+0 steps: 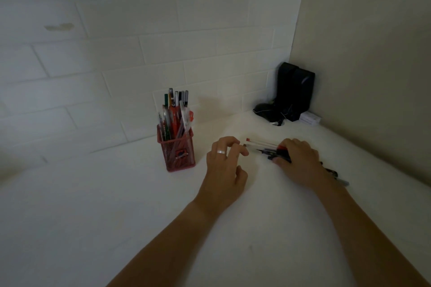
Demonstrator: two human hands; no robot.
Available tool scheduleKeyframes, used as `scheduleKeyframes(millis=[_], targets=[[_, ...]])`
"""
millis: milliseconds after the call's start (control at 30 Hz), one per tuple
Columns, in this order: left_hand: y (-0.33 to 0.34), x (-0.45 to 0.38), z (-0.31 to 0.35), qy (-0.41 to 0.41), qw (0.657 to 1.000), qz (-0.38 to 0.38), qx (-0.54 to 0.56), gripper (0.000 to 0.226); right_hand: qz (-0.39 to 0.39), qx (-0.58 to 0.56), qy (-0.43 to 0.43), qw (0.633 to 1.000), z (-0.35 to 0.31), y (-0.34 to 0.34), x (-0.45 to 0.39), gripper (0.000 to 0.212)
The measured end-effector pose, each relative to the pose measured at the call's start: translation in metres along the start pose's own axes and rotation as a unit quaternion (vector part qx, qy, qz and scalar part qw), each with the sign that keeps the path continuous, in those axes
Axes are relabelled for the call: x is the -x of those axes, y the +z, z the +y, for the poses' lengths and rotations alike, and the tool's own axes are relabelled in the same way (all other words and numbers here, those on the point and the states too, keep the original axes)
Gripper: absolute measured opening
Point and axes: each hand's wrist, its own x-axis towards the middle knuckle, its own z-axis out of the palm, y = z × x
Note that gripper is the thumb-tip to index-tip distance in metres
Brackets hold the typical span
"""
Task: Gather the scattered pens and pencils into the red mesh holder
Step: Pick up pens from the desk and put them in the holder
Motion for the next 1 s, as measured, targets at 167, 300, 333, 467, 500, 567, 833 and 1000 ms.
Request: scheduleKeyframes(millis=[167,300,333,467,500,567,833,1000], targets=[[0.002,0.001,-0.004,-0.006,1.0,0.001,0.007,0.044,-0.014,-0.019,0.0,1.0,-0.003,0.0,-0.003,0.017],[0.0,0.0,-0.002,-0.017,1.0,0.018,0.013,0.046,0.008,0.019,-0.009,1.0,-0.001,0.004,-0.006,0.011],[-0.001,0.0,-0.001,-0.019,0.999,0.026,0.015,0.046,0.032,0.038,-0.025,0.998,-0.001,0.005,-0.006,0.011],[-0.004,-0.002,0.005,-0.001,0.996,0.084,-0.01,0.054,0.134,0.102,-0.13,0.977,-0.018,-0.003,-0.002,0.015],[-0.004,-0.003,0.005,0.008,0.996,0.089,-0.023,0.058,0.13,0.104,-0.152,0.974,-0.026,-0.005,-0.001,0.017],[-0.002,-0.004,0.005,0.036,0.994,0.072,-0.075,0.064,0.103,0.097,-0.19,0.972,-0.044,-0.005,0.002,0.017],[0.009,-0.006,-0.02,0.076,0.965,0.01,-0.252,0.024,-0.026,0.03,-0.204,0.978,-0.078,-0.005,0.014,0.017],[-0.001,-0.006,-0.028,0.105,0.967,-0.081,-0.218,0.022,-0.03,-0.022,-0.241,0.97,-0.069,-0.016,0.013,0.021]])
